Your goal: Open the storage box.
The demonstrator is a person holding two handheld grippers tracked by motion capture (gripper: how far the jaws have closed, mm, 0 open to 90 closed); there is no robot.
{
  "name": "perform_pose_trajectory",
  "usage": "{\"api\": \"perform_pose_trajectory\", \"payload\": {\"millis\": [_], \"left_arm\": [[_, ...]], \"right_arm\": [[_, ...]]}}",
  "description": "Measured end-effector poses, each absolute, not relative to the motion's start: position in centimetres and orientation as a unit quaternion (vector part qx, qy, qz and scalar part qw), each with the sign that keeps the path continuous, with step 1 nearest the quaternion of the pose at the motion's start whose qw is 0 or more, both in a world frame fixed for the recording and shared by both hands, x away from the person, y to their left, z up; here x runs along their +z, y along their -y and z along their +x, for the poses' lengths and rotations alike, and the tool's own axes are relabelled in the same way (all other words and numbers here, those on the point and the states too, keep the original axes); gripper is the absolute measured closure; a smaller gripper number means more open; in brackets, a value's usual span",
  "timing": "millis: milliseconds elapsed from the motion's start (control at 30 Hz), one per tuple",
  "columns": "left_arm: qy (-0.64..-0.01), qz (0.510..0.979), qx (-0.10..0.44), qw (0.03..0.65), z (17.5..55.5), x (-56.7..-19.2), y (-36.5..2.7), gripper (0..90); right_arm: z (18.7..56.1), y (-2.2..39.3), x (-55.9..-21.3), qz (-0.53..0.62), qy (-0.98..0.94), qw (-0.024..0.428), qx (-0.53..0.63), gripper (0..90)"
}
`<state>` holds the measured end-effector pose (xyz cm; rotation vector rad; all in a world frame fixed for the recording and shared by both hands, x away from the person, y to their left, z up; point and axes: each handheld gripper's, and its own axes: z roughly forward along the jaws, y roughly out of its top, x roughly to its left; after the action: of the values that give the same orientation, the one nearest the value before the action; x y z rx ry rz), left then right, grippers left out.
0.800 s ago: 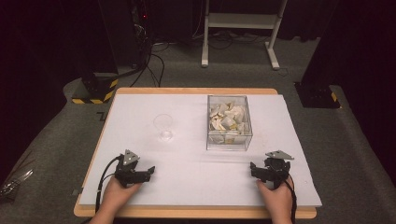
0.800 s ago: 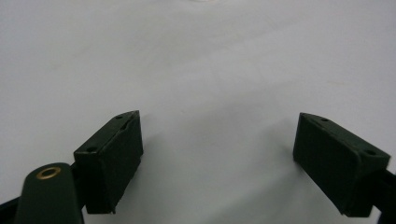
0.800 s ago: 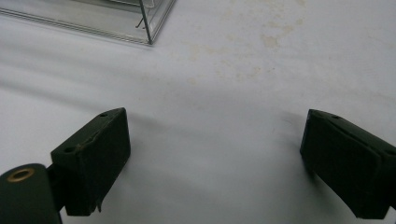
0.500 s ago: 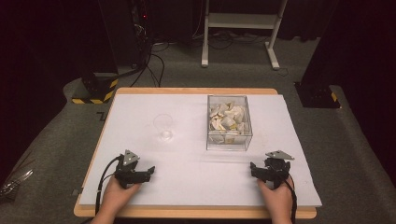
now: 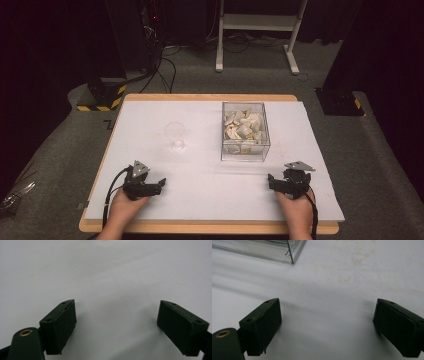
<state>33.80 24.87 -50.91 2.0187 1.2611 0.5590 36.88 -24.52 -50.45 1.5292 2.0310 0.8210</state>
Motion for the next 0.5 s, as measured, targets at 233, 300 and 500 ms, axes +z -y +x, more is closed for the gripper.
{"api": "perform_pose_trajectory", "payload": {"millis": [233, 300, 500], "left_arm": [[-0.482, 0.778, 0.213, 0.342, 33.88, -50.9, -24.89, 14.7], [-0.482, 0.778, 0.213, 0.341, 33.9, -50.89, -24.85, 14.3], [-0.485, 0.781, 0.215, 0.329, 34.06, -50.6, -25.13, 11.7]], "right_arm": [[36.84, 24.68, -50.39, 0.556, -0.736, 0.234, 0.306, 10.3], [36.74, 24.77, -50.24, 0.555, -0.737, 0.234, 0.307, 10.5], [36.25, 24.68, -49.6, 0.545, -0.735, 0.246, 0.318, 10.6]]}}
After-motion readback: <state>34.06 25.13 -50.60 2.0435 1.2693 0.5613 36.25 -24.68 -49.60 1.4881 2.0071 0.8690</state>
